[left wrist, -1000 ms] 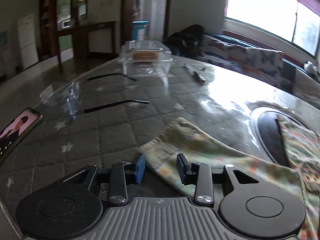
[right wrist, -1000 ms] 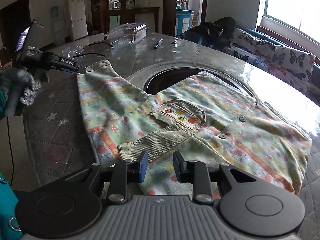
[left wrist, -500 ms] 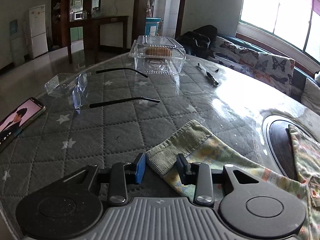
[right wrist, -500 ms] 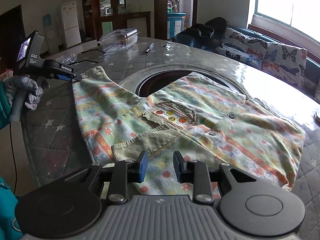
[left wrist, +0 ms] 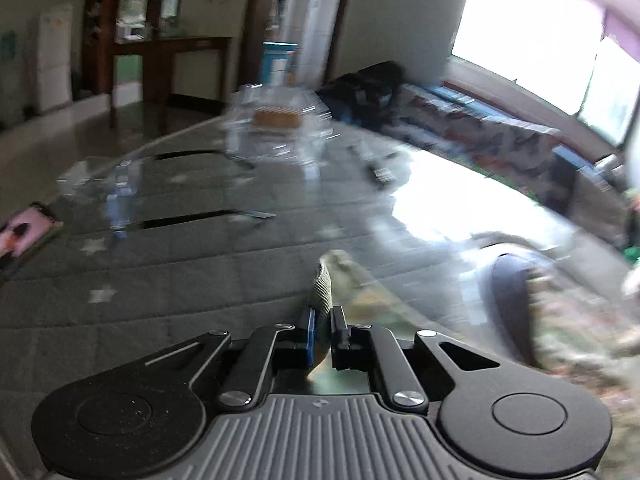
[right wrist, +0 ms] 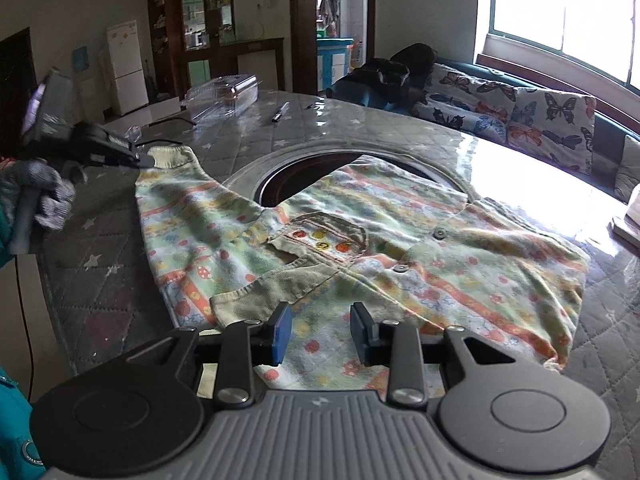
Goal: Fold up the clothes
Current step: 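Fold the held hem over the shirt with the left gripper while the right gripper grasps the hem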
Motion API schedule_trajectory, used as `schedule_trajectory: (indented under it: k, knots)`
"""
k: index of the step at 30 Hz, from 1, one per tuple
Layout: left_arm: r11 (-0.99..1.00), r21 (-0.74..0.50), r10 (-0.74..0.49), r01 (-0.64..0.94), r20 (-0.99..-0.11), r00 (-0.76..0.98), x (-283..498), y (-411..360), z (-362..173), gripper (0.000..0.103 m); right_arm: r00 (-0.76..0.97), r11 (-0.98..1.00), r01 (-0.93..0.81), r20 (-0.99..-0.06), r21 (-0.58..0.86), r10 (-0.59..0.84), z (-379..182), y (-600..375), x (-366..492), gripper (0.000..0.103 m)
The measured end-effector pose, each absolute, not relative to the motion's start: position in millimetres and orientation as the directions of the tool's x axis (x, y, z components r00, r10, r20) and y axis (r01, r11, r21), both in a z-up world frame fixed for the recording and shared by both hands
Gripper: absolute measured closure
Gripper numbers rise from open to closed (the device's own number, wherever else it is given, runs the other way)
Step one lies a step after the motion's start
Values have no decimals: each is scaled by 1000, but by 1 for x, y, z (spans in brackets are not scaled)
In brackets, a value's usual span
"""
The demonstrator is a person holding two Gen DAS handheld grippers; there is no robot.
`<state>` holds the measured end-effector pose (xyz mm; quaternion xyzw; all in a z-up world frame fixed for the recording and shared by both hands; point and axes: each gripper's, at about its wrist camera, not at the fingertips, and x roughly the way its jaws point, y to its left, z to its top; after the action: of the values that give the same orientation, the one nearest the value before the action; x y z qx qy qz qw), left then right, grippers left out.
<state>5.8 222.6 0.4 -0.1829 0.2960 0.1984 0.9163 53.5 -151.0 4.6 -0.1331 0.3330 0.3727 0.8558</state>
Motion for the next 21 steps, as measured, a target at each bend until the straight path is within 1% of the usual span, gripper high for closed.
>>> schedule_trajectory:
  k: [2, 6, 10, 12, 17, 21]
  knots:
    - [867, -266, 200, -422, -590, 782, 4, 213, 13, 95, 516, 701, -713, -661, 21, 545, 7, -157, 55, 71]
    - [911, -336, 35, -240, -516, 856, 7, 170, 43, 95, 549, 729, -684, -641, 25, 537, 12, -170, 56, 71]
    - [925, -377, -140, -53, -465, 874, 18, 121, 61, 96, 593, 769, -638, -609, 43, 526, 21, -192, 59, 71]
    - [925, -378, -223, 41, -451, 864, 25, 90, 63, 96, 611, 788, -612, -598, 58, 518, 25, -202, 61, 71]
    - [898, -359, -412, 253, -490, 768, 40, 20, 45, 96, 653, 829, -554, -574, 83, 494, 32, -227, 63, 71]
    - [874, -325, -485, 361, -545, 684, 41, -24, 26, 95, 667, 851, -512, -572, 114, 478, 32, -241, 69, 71]
